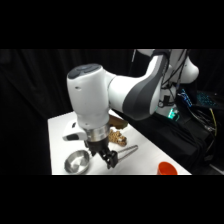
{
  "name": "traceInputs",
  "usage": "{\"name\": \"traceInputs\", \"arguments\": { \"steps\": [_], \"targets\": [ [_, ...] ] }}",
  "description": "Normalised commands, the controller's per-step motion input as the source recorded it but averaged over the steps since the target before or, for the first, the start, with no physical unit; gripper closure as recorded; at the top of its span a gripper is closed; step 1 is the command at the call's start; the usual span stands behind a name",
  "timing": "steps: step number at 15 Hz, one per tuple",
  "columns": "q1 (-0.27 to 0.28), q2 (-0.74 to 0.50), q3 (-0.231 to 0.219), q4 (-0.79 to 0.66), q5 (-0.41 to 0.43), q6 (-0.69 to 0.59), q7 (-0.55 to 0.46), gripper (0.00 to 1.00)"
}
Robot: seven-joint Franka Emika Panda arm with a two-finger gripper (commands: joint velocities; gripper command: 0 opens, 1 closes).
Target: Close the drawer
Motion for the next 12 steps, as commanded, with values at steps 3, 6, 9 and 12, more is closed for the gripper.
{"name": "traceInputs", "arguments": {
  "steps": [3,6,9,12],
  "targets": [
    [-0.093,-0.89,0.012,-0.85,0.142,-0.04,0.05,0.0],
    [-0.069,-0.77,-0.021,-0.55,0.123,-0.15,0.06,0.0],
    [-0.06,-0.52,-0.044,-0.23,0.12,-0.26,0.06,0.0],
    [-0.038,-0.26,-0.033,-0.06,0.118,-0.28,0.11,0.0]
  ]
}}
